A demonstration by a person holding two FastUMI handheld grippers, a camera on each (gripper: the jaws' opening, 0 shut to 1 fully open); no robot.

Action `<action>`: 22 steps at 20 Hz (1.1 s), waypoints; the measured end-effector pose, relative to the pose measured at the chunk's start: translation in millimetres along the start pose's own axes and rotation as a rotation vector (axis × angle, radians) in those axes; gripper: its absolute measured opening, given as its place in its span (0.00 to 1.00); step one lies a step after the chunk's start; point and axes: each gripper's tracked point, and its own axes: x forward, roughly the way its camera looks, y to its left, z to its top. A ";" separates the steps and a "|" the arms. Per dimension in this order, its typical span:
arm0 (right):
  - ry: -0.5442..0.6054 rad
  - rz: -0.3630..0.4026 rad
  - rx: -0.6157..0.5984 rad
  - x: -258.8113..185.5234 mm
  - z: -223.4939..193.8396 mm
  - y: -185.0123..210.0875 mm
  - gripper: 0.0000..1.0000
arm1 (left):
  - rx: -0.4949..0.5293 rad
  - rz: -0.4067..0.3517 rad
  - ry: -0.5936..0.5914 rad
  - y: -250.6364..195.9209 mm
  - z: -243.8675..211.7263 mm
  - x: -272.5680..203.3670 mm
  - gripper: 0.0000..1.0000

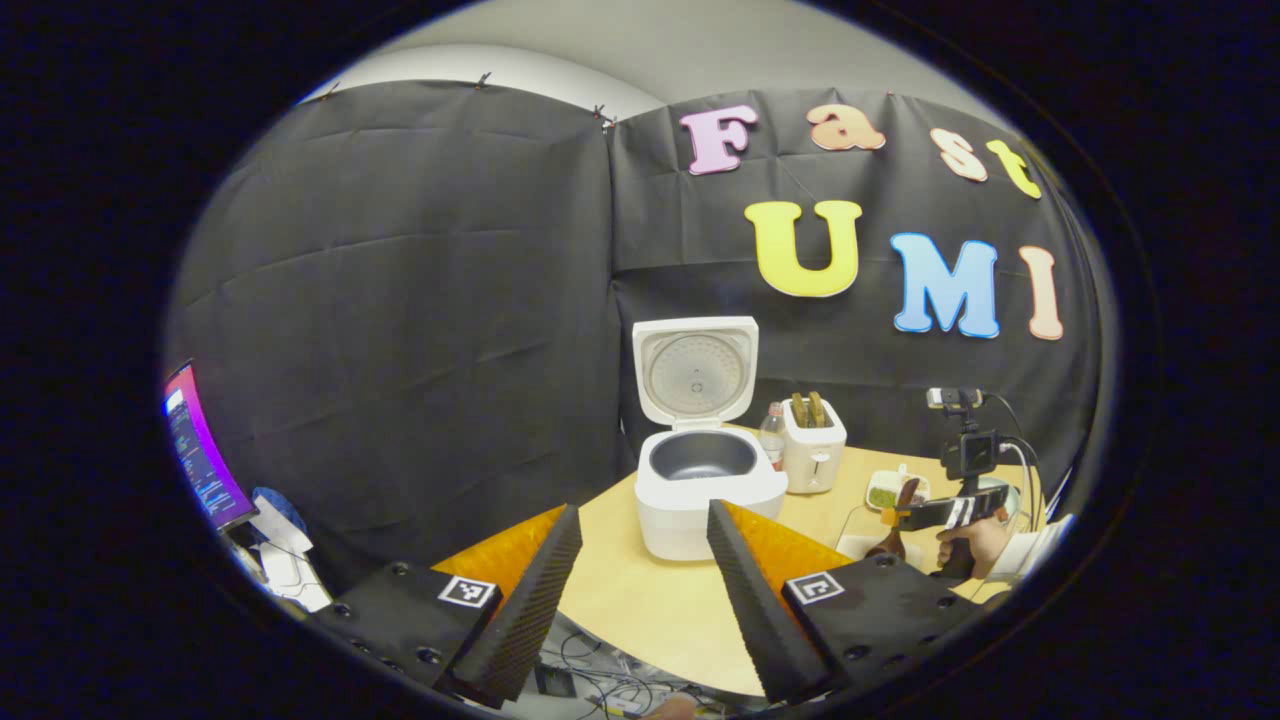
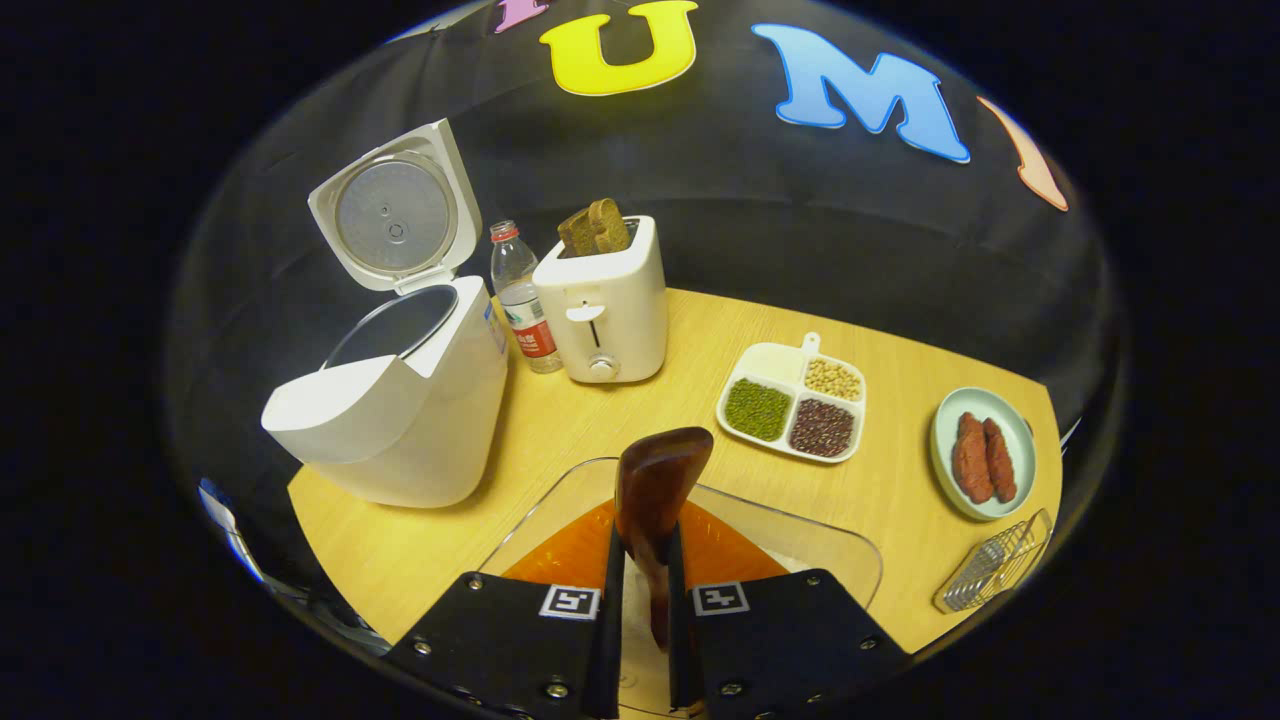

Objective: Close the left gripper, press the button to open the rice cooker; take a wooden spoon from the chopstick holder with the right hand, scoop a spoonful of rice and pour it into the rice cooker, then put the wooden spoon back into the chopstick holder.

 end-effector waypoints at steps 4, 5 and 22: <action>0.023 0.072 0.049 0.5 -2.3 18.5 0.20 | -0.020 0.025 0.006 9.1 -2.8 -2.8 0.90; 0.028 0.098 0.067 -0.1 -2.9 24.4 0.19 | -0.022 0.026 0.007 9.1 -1.4 -3.2 0.90; -0.040 0.325 0.612 -24.0 27.2 2.4 0.19 | 0.057 0.027 0.002 12.2 19.5 -4.0 0.89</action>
